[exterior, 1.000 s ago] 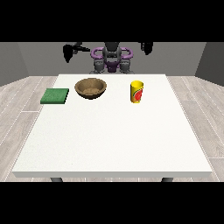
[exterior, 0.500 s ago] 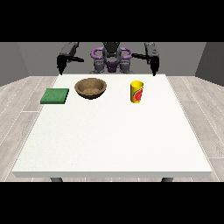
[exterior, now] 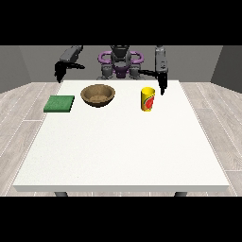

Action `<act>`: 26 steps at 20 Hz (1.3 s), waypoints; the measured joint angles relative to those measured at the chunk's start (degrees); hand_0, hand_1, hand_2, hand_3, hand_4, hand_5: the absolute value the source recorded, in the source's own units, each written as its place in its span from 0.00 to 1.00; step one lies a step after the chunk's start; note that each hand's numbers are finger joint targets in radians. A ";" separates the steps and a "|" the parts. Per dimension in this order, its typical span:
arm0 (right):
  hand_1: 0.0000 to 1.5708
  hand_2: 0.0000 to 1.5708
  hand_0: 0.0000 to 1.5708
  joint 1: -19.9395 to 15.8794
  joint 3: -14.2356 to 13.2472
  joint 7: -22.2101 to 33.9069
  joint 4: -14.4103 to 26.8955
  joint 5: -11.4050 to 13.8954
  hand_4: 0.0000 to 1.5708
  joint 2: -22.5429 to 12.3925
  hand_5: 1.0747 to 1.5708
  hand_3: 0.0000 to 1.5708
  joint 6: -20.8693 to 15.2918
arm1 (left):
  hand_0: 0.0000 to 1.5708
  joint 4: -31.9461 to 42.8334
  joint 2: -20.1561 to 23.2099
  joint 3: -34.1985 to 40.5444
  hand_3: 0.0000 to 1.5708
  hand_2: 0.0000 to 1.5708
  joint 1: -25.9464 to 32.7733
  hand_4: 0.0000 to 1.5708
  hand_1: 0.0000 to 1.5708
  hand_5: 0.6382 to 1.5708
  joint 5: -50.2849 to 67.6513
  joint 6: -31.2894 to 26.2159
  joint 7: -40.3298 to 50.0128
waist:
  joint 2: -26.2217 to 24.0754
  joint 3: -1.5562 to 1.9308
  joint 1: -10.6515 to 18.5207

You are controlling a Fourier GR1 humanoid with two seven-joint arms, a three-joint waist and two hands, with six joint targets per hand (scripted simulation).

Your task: Pick the cup and pour the ball into the bowl, then pick the bowl and place it on the pad

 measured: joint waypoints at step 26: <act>0.00 0.00 0.00 -5.21 -6.68 -5.06 8.72 -5.63 0.00 -9.52 0.97 0.00 10.22 | 0.86 24.23 1.55 3.03 1.00 1.00 -10.69 0.58 0.86 0.94 -10.83 23.16 -17.30 | 6.55 0.30 -6.49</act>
